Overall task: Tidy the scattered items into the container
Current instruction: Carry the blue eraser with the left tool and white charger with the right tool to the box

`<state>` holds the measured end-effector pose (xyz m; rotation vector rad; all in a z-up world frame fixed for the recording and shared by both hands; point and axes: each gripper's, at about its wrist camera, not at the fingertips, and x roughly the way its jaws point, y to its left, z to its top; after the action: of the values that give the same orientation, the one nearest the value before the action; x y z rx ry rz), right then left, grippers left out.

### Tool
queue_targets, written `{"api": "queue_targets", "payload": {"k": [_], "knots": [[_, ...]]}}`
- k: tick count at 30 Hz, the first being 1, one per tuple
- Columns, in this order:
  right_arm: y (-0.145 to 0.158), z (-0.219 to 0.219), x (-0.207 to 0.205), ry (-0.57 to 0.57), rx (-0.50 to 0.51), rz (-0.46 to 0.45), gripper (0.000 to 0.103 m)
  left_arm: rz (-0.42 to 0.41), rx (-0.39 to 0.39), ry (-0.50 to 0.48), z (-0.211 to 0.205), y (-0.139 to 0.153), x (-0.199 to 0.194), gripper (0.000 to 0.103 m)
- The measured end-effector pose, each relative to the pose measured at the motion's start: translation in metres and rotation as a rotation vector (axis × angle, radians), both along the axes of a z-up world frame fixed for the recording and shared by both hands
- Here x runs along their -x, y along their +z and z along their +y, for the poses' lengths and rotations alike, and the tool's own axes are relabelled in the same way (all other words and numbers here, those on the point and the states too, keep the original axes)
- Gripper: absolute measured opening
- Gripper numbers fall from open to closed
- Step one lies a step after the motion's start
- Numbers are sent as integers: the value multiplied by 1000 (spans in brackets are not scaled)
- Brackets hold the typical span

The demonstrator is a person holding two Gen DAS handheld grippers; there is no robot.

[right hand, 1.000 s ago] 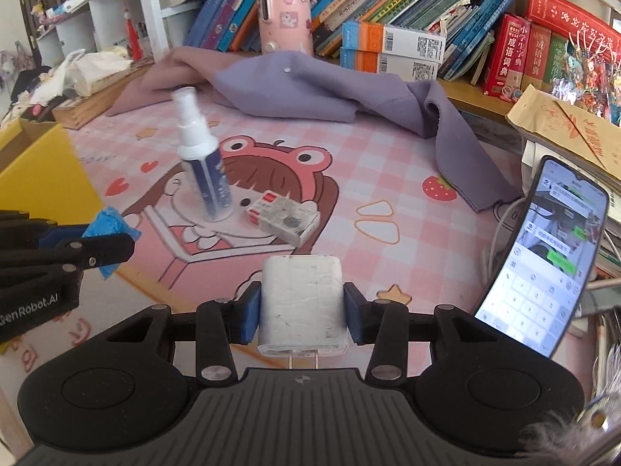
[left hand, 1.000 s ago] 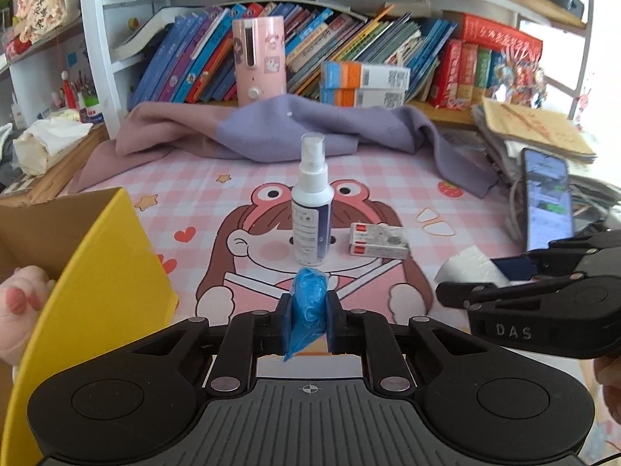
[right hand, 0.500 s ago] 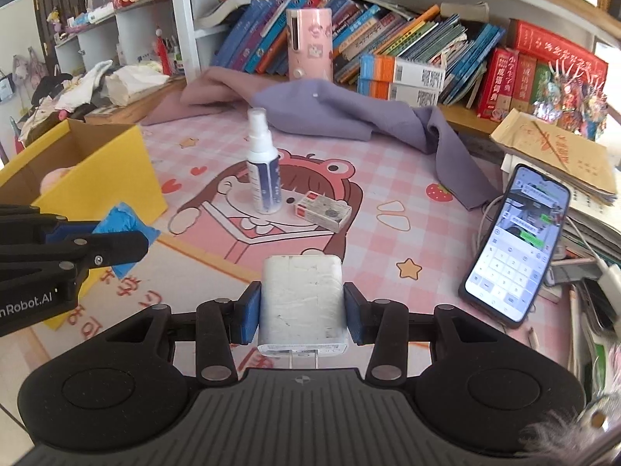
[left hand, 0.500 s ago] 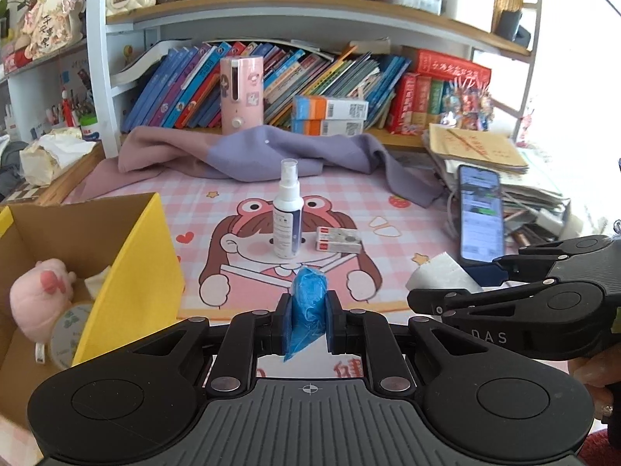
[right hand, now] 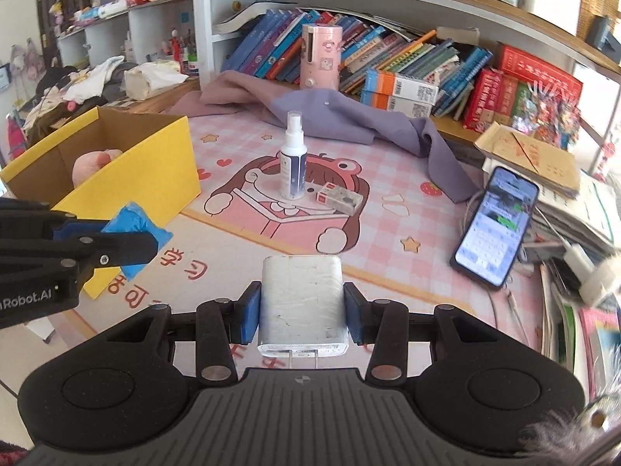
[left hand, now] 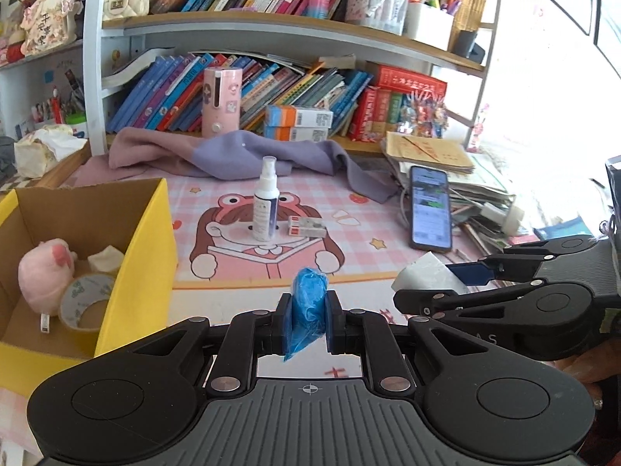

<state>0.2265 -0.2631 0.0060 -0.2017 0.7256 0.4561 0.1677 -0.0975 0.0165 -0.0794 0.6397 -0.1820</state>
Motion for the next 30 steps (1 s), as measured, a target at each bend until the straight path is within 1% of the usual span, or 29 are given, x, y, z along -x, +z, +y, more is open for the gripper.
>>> {"api": "queue_targets", "payload": {"k": [4, 9, 14, 22, 30], "knots": [[3, 4, 20, -49, -10, -7, 41, -13, 1, -21, 11, 3, 20, 15], [7, 13, 51, -86, -21, -3, 41, -20, 24, -18, 29, 7, 52, 14], [12, 28, 89, -85, -26, -18, 41, -28, 31, -15, 47, 10, 83, 14], [7, 55, 140, -81, -41, -4, 41, -16, 34, -13, 71, 8, 124, 14], [11, 75, 171, -67, -41, -15, 41, -21, 28, -17, 85, 10, 146, 14]]}}
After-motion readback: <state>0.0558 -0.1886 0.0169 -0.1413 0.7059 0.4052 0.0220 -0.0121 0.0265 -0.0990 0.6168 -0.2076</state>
